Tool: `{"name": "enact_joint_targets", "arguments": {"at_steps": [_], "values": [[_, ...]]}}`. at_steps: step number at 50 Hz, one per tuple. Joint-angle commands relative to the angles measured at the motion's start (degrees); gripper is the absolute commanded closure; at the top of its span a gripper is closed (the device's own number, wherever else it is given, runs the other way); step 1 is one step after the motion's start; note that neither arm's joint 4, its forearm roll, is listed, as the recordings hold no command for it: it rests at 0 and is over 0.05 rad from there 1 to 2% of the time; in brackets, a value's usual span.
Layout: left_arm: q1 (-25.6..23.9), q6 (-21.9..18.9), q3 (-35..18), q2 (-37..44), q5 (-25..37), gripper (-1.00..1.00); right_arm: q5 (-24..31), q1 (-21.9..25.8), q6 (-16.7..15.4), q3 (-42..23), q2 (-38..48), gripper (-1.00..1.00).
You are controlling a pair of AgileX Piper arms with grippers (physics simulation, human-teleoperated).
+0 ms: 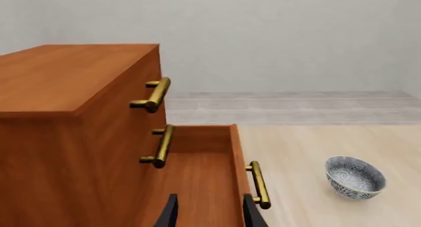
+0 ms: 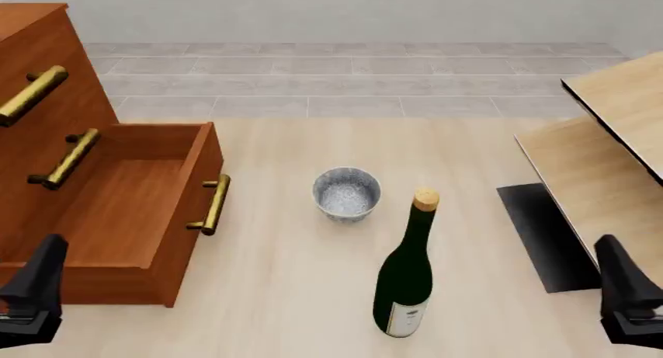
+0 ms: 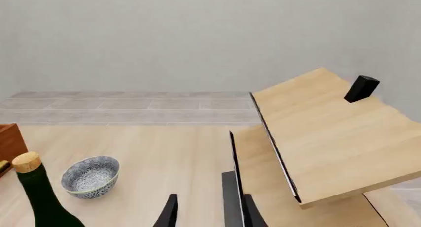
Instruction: Put the bowl on top of the cabinet.
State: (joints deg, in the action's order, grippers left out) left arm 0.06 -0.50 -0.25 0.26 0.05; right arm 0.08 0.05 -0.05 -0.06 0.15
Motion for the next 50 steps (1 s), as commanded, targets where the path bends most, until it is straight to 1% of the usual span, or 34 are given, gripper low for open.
{"name": "enact_joint_targets", "arguments": {"at_steps": [1,6,16,24,27,28,30,31,32,38,39,42,43,45,48,50], "values": [[-1.4,-0.2,0.0,1.6,-2.0,-1.0,-0.3,-0.2,0.1,0.0,0.5,-1.0],[-1.9,0.3,-0.1,3.0,-3.3,-1.0,-0.5,-0.1,0.1,0.0,0.8,-1.0],[-1.6,0.7,-0.2,2.4,-2.5,-1.0,0.0,0.2,0.4,0.0,0.2,-1.0],[-3.5,1.6,-1.1,2.7,-2.2,-1.0,0.0,0.2,0.8,0.0,0.1,-1.0],[-4.4,0.4,-0.8,5.4,-4.8,-1.0,-0.1,0.2,0.9,0.0,0.1,-1.0],[-6.1,0.3,-1.0,6.3,-5.7,-1.0,-0.1,0.2,0.9,0.0,0.0,-1.0],[-6.2,0.3,-1.1,7.1,-6.4,-1.0,-0.1,0.2,0.8,0.0,0.0,-1.0],[-6.4,-0.2,-1.9,9.5,-8.2,-1.0,-0.1,0.3,0.8,0.0,0.1,-1.0],[-6.6,-0.5,-2.3,10.2,-8.8,-1.0,-0.1,0.4,0.8,0.0,0.1,-1.0],[-9.1,-0.2,-3.8,15.1,-12.4,-1.0,-0.1,0.4,1.0,0.0,0.1,-1.0],[-11.1,-0.6,-4.1,17.7,-14.2,-1.0,-0.1,0.4,1.0,0.0,0.2,-1.0],[-11.8,-0.7,-4.4,19.2,-15.5,-1.0,-0.2,0.4,1.0,0.0,0.1,-1.0],[-12.8,-1.0,-4.7,20.8,-16.4,-1.0,-0.3,0.4,1.0,0.0,0.2,-1.0],[-14.1,0.4,-5.3,22.8,-17.6,-1.0,-0.2,0.3,1.1,0.0,0.2,-1.0],[-16.0,-0.2,-5.6,26.0,-20.1,-1.0,-0.3,0.3,1.2,0.0,0.1,-1.0],[-16.1,-0.6,-5.7,27.1,-20.9,-1.0,-0.3,0.2,1.2,0.0,0.0,-1.0]]}}
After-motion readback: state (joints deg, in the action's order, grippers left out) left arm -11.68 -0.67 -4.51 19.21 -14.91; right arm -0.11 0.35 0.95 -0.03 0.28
